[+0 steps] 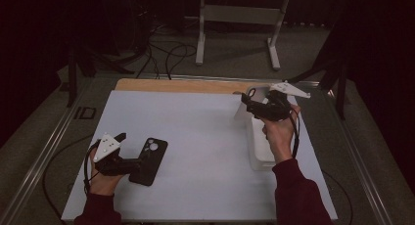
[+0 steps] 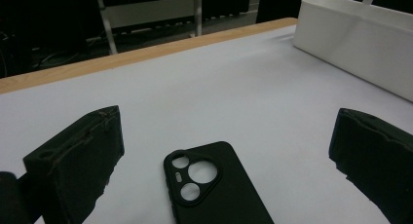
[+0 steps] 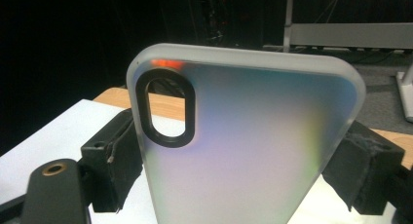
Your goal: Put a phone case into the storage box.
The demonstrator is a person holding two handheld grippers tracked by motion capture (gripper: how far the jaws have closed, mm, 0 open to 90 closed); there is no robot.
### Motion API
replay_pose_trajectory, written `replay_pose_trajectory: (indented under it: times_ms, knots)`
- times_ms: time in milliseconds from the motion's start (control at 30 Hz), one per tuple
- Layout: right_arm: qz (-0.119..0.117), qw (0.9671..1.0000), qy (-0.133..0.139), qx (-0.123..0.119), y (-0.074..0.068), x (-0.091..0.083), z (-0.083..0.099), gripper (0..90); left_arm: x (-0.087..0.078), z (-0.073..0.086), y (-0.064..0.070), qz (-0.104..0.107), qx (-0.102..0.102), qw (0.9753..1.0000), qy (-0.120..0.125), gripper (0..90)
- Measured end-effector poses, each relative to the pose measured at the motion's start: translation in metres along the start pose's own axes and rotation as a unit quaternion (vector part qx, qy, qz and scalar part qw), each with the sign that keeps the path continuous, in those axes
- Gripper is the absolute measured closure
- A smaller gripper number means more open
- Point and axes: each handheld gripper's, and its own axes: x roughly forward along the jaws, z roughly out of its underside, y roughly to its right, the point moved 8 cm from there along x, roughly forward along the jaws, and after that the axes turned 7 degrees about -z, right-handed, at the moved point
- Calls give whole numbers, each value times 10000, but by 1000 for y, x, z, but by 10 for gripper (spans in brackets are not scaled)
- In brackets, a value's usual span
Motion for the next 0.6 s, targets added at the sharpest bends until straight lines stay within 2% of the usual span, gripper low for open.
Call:
replay_pose_trajectory:
  times_ms: [600]
  knots:
    - [218, 9998, 15, 7, 13, 6, -6, 168, 1, 1, -1, -23, -12, 10000, -24, 0]
